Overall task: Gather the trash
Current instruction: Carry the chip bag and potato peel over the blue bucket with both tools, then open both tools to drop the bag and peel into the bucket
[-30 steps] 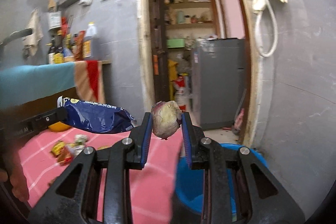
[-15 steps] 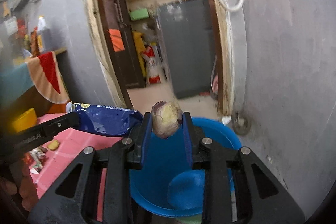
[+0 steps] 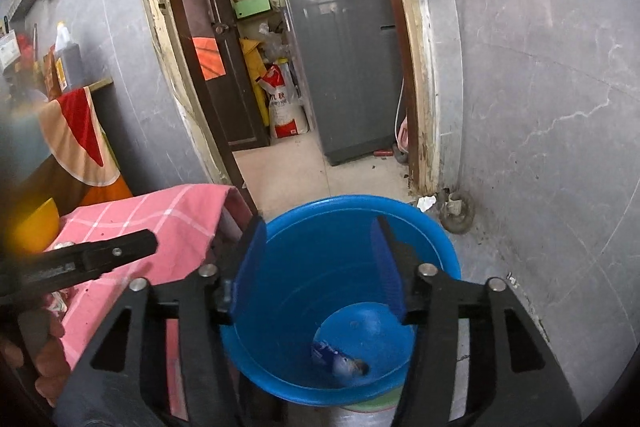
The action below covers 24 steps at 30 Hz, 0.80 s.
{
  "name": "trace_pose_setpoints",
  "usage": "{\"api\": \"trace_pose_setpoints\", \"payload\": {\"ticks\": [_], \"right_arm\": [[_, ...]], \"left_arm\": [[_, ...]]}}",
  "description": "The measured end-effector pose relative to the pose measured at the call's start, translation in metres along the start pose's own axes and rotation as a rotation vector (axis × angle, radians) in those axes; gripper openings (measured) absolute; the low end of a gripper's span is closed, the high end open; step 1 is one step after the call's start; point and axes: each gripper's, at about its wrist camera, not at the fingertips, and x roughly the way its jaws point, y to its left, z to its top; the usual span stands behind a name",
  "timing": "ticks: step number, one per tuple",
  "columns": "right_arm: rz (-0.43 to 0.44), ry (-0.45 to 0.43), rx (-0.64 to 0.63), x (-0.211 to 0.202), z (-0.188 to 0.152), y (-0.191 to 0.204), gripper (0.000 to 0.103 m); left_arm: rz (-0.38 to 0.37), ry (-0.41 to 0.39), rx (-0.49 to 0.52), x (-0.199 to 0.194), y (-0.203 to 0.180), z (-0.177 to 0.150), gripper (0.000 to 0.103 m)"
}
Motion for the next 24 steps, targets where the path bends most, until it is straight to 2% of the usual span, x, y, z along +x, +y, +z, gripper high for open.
{"api": "trace_pose_setpoints", "payload": {"ticks": [4, 6, 8, 11, 14, 17, 24], "right_arm": [[0.016, -0.063, -0.033, -0.014, 0.003, 0.013, 0.081], [0.027, -0.105, -0.048, -0.024, 0.004, 0.021, 0.090], [0.048, -0.144, -0.058, -0.033, 0.004, 0.030, 0.095], [0.071, -0.215, -0.083, -0.049, 0.002, 0.047, 0.103], [0.094, -0.282, -0.111, -0.065, -0.002, 0.063, 0.103], [0.135, -0.339, -0.141, -0.081, -0.008, 0.081, 0.103], [0.226, -0.408, -0.178, -0.106, -0.023, 0.115, 0.103]], "left_arm": [[0.025, -0.125, 0.030, -0.038, 0.010, -0.009, 0.067], [0.042, -0.194, 0.039, -0.059, 0.018, -0.014, 0.081], [0.065, -0.256, 0.047, -0.077, 0.026, -0.019, 0.085], [0.114, -0.347, 0.057, -0.104, 0.039, -0.027, 0.100], [0.138, -0.425, 0.054, -0.127, 0.051, -0.038, 0.101], [0.167, -0.464, 0.049, -0.144, 0.061, -0.046, 0.101], [0.234, -0.532, 0.048, -0.183, 0.092, -0.078, 0.101]]}}
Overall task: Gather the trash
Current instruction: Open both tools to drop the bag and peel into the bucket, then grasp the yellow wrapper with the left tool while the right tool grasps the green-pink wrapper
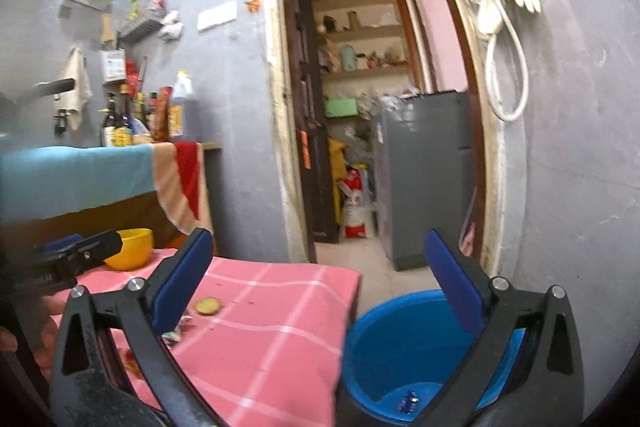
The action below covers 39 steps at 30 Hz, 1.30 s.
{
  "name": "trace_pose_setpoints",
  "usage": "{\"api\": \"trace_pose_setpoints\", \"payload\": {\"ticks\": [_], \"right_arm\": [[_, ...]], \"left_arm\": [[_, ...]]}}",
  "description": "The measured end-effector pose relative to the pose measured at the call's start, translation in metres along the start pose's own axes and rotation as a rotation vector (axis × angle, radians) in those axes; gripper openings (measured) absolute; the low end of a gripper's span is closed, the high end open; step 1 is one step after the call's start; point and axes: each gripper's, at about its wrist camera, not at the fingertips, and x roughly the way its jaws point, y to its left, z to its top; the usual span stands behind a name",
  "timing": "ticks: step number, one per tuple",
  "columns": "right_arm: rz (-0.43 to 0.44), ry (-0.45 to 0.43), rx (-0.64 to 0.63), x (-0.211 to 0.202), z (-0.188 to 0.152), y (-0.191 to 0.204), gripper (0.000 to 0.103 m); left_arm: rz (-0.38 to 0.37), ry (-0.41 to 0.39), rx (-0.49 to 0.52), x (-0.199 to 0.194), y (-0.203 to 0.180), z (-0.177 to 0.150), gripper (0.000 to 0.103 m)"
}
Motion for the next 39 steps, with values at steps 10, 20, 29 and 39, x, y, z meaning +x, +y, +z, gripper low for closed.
{"api": "trace_pose_setpoints", "payload": {"ticks": [10, 20, 29, 39], "right_arm": [[0.094, -0.015, -0.058, 0.001, -0.008, 0.049, 0.103], [0.153, 0.170, -0.120, 0.032, -0.031, 0.085, 0.103], [0.187, 0.376, -0.095, 0.073, -0.058, 0.102, 0.103], [0.208, 0.556, -0.130, 0.108, -0.073, 0.121, 0.096]], "left_arm": [[0.098, -0.039, 0.042, -0.044, 0.051, -0.019, 0.101], [0.123, 0.138, 0.028, -0.024, 0.085, -0.037, 0.101], [0.118, 0.322, -0.023, 0.009, 0.100, -0.048, 0.100], [0.034, 0.436, -0.109, 0.043, 0.119, -0.048, 0.066]]}}
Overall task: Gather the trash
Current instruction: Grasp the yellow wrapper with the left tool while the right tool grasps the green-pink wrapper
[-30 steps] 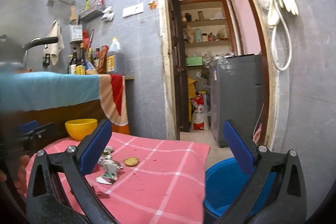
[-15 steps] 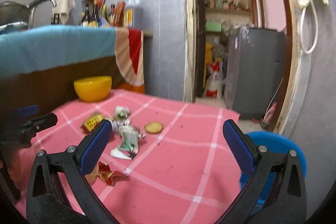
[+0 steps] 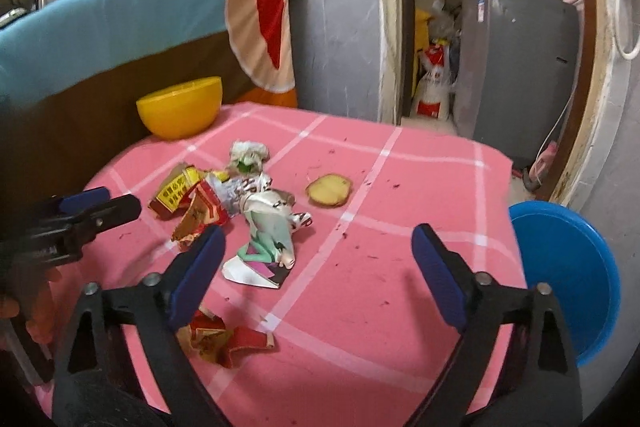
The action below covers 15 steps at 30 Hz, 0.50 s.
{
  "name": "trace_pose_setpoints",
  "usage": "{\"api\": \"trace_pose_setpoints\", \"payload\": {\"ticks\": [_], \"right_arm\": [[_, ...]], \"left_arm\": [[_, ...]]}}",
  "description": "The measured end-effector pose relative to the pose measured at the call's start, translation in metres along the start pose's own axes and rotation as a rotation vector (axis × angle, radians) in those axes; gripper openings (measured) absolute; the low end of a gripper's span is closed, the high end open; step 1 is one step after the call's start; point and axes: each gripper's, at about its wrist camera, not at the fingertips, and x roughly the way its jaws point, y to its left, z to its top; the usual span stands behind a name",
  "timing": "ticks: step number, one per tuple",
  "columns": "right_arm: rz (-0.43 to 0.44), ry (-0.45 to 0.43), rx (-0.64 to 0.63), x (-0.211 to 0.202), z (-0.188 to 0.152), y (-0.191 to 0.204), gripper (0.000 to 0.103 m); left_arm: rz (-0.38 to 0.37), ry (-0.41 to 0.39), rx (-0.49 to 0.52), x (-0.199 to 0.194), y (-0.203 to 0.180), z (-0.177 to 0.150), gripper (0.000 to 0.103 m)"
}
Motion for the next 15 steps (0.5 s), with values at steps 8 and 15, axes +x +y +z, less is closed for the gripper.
{"api": "trace_pose_setpoints", "payload": {"ticks": [8, 15], "right_arm": [[0.028, 0.122, -0.051, 0.028, 0.000, 0.015, 0.084], [0.031, 0.186, -0.085, 0.044, 0.000, 0.023, 0.080]], "left_arm": [[-0.037, 0.076, 0.002, 0.022, 0.000, 0.005, 0.053], [-0.040, 0.089, 0.014, 0.033, -0.001, 0.011, 0.049]]}}
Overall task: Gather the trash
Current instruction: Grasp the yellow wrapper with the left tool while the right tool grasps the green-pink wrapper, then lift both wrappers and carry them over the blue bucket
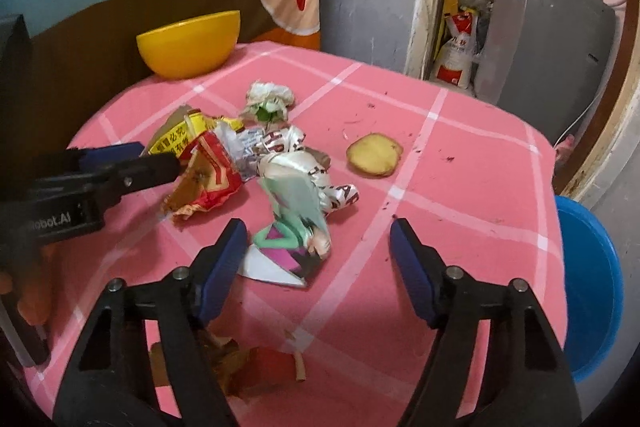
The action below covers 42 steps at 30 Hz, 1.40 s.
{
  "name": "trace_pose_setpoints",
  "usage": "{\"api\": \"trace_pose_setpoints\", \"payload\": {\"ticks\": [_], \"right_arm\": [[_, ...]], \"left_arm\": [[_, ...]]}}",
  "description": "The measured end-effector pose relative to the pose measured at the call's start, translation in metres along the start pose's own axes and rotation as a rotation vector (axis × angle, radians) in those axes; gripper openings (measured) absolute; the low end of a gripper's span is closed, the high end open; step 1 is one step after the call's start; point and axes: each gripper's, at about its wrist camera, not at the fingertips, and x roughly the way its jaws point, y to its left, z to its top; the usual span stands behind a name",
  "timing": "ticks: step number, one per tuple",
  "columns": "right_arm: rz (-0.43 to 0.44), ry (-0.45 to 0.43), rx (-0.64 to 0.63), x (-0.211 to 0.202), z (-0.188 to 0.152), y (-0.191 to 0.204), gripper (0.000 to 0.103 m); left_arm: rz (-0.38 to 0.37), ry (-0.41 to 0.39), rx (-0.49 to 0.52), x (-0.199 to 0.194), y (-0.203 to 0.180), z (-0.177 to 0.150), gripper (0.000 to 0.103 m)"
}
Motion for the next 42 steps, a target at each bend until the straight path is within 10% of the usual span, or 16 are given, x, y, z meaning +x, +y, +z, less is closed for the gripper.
{"api": "trace_pose_setpoints", "payload": {"ticks": [6, 17, 42], "right_arm": [[0.060, 0.008, 0.033, 0.002, -0.001, -0.007, 0.062], [0.091, -0.021, 0.036, -0.008, -0.009, -0.004, 0.032], [0.091, -0.250, 0.116, -0.057, -0.022, -0.030, 0.031]], "left_arm": [[-0.015, 0.011, 0.016, 0.004, -0.002, 0.002, 0.028], [-0.029, -0.015, -0.036, -0.012, 0.004, -0.011, 0.027], [-0.005, -0.116, -0.038, -0.047, -0.012, -0.033, 0.009]]}}
